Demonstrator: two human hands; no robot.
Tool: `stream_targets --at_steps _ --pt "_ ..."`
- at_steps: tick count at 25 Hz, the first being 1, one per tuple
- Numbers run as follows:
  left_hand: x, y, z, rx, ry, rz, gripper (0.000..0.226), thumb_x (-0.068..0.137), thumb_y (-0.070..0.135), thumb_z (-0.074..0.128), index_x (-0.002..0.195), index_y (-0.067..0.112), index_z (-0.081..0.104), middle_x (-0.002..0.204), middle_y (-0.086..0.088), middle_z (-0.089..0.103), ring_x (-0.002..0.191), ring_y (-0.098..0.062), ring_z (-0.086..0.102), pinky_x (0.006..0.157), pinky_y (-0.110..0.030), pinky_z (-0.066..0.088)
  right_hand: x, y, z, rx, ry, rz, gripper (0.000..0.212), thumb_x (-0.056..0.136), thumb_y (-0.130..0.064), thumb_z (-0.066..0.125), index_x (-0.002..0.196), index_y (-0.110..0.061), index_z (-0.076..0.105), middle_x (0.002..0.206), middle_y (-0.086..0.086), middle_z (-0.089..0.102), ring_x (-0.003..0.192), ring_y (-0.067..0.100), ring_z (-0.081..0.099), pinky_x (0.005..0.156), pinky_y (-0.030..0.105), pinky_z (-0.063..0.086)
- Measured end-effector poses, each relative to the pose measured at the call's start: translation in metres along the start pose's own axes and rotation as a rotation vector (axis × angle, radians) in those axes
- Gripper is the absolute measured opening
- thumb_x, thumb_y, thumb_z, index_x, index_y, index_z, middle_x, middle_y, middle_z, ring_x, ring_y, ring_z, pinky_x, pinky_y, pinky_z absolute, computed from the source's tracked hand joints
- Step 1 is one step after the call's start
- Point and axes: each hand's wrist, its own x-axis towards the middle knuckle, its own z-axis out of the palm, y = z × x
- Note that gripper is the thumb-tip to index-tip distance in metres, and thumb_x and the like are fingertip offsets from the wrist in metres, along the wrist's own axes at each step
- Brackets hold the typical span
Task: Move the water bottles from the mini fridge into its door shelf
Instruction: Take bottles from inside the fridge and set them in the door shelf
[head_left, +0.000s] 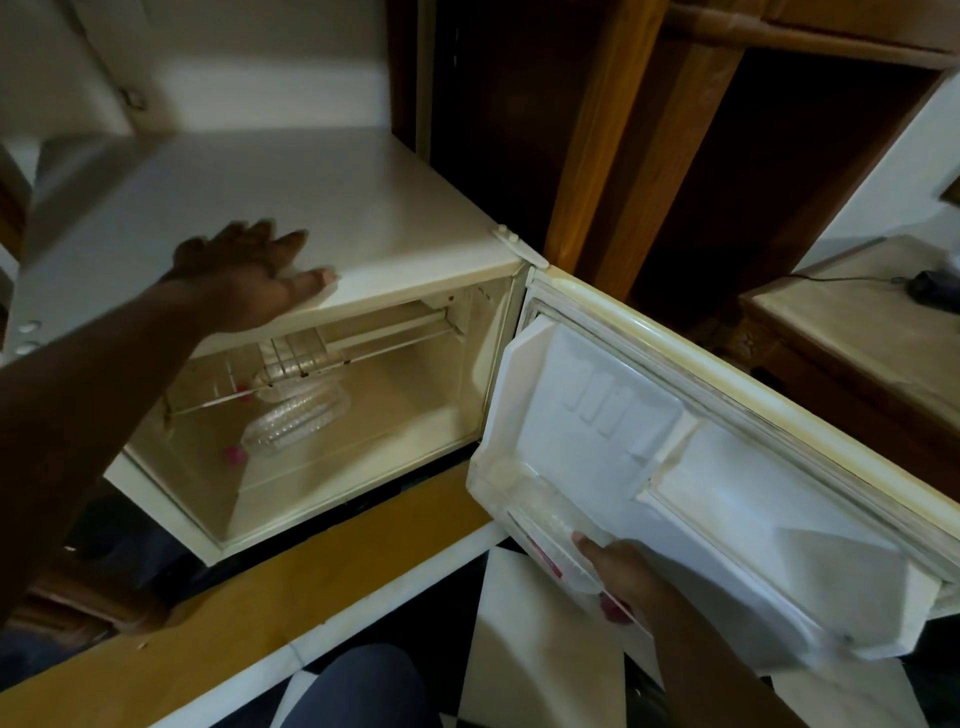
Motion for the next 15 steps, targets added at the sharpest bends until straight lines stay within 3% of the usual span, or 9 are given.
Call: stream_targets --at_steps 4,6,9,13,15 --pt "-0.003 0.003 -0.001 -0.01 -0.015 -0.011 0.103 0.071 0.092 0.011 0.158 0.037 0.016 0.168 -0.002 0.01 0.153 -0.024 0.007 0.119 -0.053 0.01 -0.008 -0.028 -0.004 0.246 0.191 -0.133 0.048 0.082 -0.05 0.072 0.103 -0.009 0.064 0.076 0.004 0.056 0.058 0.016 0.048 0.055 0.028 0.04" --pt "-0.004 0.004 -0.003 -0.022 -0.019 -0.025 0.103 0.071 0.092 0.013 0.158 0.037 0.016 0.168 -0.001 0.009 0.153 -0.023 0.007 0.119 -0.052 0.009 -0.017 -0.048 0.001 0.427 0.204 -0.241 0.044 0.079 -0.033 0.08 0.112 -0.009 0.063 0.089 0.003 0.056 0.071 0.017 0.052 0.062 0.028 0.043" --pt "-0.005 0.004 -0.003 -0.014 -0.016 -0.024 0.098 0.075 0.09 0.015 0.158 0.037 0.015 0.168 -0.001 0.009 0.153 -0.023 0.006 0.12 -0.051 0.008 -0.037 -0.059 0.017 0.512 0.319 -0.391 0.06 0.075 -0.013 0.085 0.127 -0.014 0.056 0.117 0.002 0.055 0.101 0.019 0.056 0.082 0.028 0.049" --pt "-0.006 0.004 -0.002 -0.021 -0.022 -0.026 0.096 0.077 0.089 0.017 0.158 0.038 0.014 0.169 0.0 0.006 0.153 -0.022 0.004 0.12 -0.051 0.006 -0.04 -0.072 0.026 0.465 0.405 -0.524 0.068 0.071 -0.018 0.088 0.129 -0.013 0.053 0.119 0.003 0.053 0.108 0.024 0.055 0.091 0.036 0.051" --pt "-0.006 0.005 -0.002 -0.024 -0.023 -0.028 0.096 0.076 0.09 0.016 0.157 0.038 0.014 0.169 0.001 0.006 0.153 -0.022 0.003 0.12 -0.051 0.006 -0.039 -0.087 0.029 0.348 0.437 -0.593 0.062 0.068 -0.025 0.091 0.12 -0.01 0.061 0.116 0.006 0.056 0.108 0.024 0.054 0.096 0.042 0.051"
